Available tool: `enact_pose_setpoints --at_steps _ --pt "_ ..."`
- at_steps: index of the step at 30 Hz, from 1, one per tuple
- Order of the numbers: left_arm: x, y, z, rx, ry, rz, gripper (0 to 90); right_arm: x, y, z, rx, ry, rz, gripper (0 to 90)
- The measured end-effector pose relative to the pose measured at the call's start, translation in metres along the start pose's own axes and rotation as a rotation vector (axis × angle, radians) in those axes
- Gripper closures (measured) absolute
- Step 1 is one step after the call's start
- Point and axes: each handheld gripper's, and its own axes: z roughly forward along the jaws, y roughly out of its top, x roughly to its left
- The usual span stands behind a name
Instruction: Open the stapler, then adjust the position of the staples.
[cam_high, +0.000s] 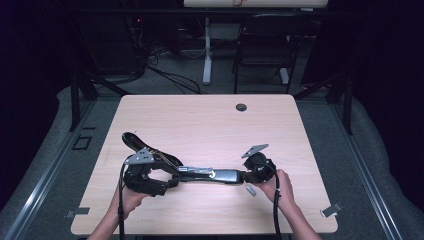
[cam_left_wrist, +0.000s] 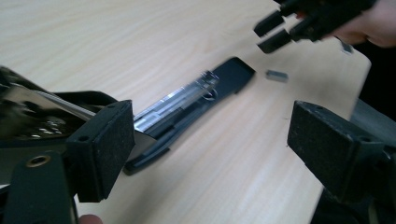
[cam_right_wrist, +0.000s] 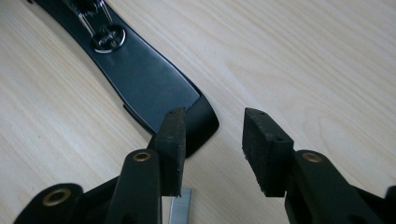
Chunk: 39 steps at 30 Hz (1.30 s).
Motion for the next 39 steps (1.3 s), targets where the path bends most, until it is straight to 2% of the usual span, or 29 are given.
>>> enact_pose_setpoints --at_steps 1,2,3,6,7,10,11,12,13,14,16,17,18,20,22,24,25,28,30,32,35,39 --pt "0.001 -0.001 0.001 0.015 -0.017 0.007 14.8 0.000 0.000 -0.001 0.014 -0.022 -0.010 54.3" --pt "0.001 -0.002 0.003 0.032 -0.004 0.021 14.0 -0.001 -0.001 -0.001 0.019 -0.028 -0.017 51.6" --pt "0.003 -0.003 0.004 0.059 -0.016 0.032 12.7 -0.001 -0.001 -0.002 0.023 -0.026 -0.020 48.2" --pt "0.005 -0.007 0.010 0.115 -0.032 0.026 7.8 -0.002 -0.001 -0.004 0.030 -0.012 -0.020 37.8" --pt "0.006 -0.008 0.011 0.139 -0.041 0.040 6.7 -0.003 -0.001 -0.005 0.043 -0.019 -0.032 33.9" --pt "0.007 -0.010 0.013 0.159 -0.042 0.047 4.1 -0.003 0.001 -0.009 0.065 -0.023 -0.042 26.6" --pt "0.008 -0.010 0.013 0.163 -0.033 0.043 3.1 -0.004 0.001 -0.010 0.062 -0.026 -0.037 23.3" --pt "0.009 -0.010 0.013 0.162 -0.045 0.032 1.9 -0.005 0.001 -0.011 0.063 -0.023 -0.037 18.3" --pt "0.010 -0.010 0.013 0.168 -0.032 0.026 1.8 -0.006 0.000 -0.011 0.066 -0.021 -0.039 13.2" --pt "0.011 -0.011 0.013 0.169 -0.024 0.020 1.6 -0.008 -0.001 -0.011 0.079 -0.015 -0.043 12.3" --pt "0.011 -0.014 0.011 0.177 -0.004 0.007 0.9 -0.011 -0.003 -0.010 0.109 0.019 -0.047 9.3" --pt "0.011 -0.015 0.009 0.178 0.002 0.001 0.6 -0.012 -0.005 -0.006 0.119 0.036 -0.027 6.4" --pt "0.010 -0.018 0.008 0.182 0.018 -0.002 0.5 -0.014 -0.005 -0.006 0.152 0.050 -0.041 4.7" --pt "0.010 -0.020 0.005 0.193 0.046 0.001 0.4 -0.018 -0.007 0.000 0.210 0.086 -0.031 3.0" --pt "0.011 -0.021 0.004 0.198 0.065 0.001 0.2 -0.020 -0.005 0.004 0.255 0.067 -0.036 2.1" --pt "0.011 -0.022 0.003 0.199 0.080 -0.002 0.1 -0.022 -0.002 0.001 0.268 0.057 -0.042 2.3" --pt "0.011 -0.023 0.003 0.204 0.101 0.005 0.0 -0.022 -0.001 -0.001 0.265 0.054 -0.044 2.6" --pt "0.011 -0.026 0.002 0.221 0.115 0.005 0.0 -0.023 0.000 -0.008 0.210 0.051 -0.045 6.9" --pt "0.012 -0.028 0.001 0.231 0.128 0.003 0.0 -0.025 -0.001 -0.009 0.208 0.073 -0.043 10.0" --pt "0.013 -0.028 0.001 0.233 0.136 -0.001 0.0 -0.028 -0.004 -0.007 0.193 0.102 -0.022 12.9" --pt "0.014 -0.028 0.000 0.228 0.147 -0.019 0.0 -0.032 -0.005 -0.007 0.192 0.109 -0.009 15.2" --pt "0.013 -0.028 0.000 0.218 0.152 -0.023 0.0 -0.033 -0.003 -0.009 0.183 0.118 0.017 21.0"
